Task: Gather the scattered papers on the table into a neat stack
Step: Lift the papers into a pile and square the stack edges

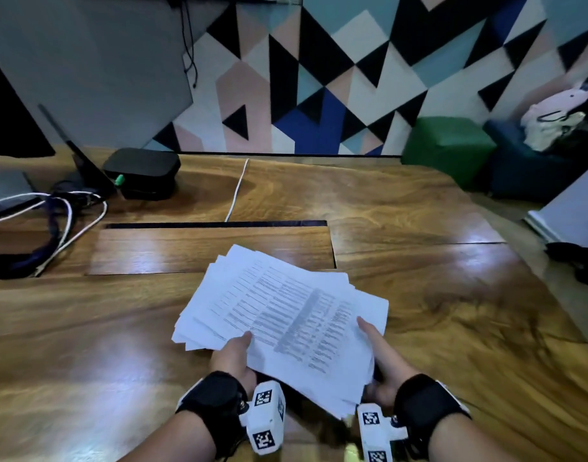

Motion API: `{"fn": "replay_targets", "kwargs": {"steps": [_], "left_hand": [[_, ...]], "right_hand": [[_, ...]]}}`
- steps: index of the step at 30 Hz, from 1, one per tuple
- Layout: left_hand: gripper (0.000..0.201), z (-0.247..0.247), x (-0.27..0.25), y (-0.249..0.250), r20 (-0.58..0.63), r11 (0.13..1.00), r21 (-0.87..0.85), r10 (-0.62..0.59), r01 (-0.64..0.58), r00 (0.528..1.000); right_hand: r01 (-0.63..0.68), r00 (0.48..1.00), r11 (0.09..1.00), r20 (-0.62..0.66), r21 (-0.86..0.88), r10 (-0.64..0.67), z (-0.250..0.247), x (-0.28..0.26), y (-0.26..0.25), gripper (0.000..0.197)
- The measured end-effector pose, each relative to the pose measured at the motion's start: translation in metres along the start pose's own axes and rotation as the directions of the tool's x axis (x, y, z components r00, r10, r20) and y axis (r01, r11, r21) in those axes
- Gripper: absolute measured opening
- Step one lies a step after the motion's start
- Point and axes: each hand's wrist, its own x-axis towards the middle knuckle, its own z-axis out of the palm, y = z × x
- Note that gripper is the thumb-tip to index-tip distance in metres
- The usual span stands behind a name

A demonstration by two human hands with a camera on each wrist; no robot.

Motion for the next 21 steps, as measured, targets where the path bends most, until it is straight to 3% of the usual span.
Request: {"fn": "replay_targets", "kwargs": {"steps": [2, 5, 10, 13, 15, 16, 19, 21], "left_hand": [[0.035, -0.003, -0.017, -0.009, 0.017, 0.999, -0.006, 0.038, -0.038, 0.999], [0.04, -0.027, -0.035, -0.019, 0.042, 0.999, 0.005, 0.048, -0.048, 0.998], [0.05, -0.091, -0.039, 0.008, 0.127, 0.993, -0.046, -0.102, 0.109, 0.987], [0.065, -0.119, -0.027, 0.038, 0.137, 0.984, -0.086, -0.143, 0.156, 0.98], [0.069, -0.116, -0.023, 0.054, 0.157, 0.986, 0.015, -0.165, 0.165, 0.974], [0.069, -0.11, -0.022, 0.061, 0.177, 0.984, 0.096, -0.167, 0.152, 0.97], [0.064, -0.082, -0.028, 0.076, 0.23, 0.907, 0.422, -0.1, -0.006, 0.968], [0.078, -0.068, -0.029, 0.082, 0.281, 0.864, 0.495, -0.054, -0.096, 0.958]], "right_hand": [[0.021, 1.0, 1.0, 0.008, 0.015, -0.021, 0.003, 0.006, 0.002, 0.035], [0.026, 1.0, 0.994, -0.002, -0.106, -0.026, -0.006, 0.009, 0.006, 0.02], [-0.032, 0.999, 0.933, -0.031, -0.358, 0.022, -0.039, 0.006, 0.009, 0.034], [-0.029, 1.0, 0.933, 0.001, -0.358, 0.031, -0.05, -0.004, 0.002, 0.029], [0.004, 0.999, 0.946, 0.035, -0.323, 0.008, -0.053, -0.011, -0.003, 0.028], [0.034, 0.998, 0.945, 0.061, -0.324, -0.015, -0.053, -0.012, -0.006, 0.035], [0.132, 0.99, 0.907, 0.103, -0.401, -0.099, -0.055, -0.01, -0.018, 0.083], [0.206, 0.978, 0.85, 0.129, -0.485, -0.163, -0.053, -0.011, -0.028, 0.099]]}}
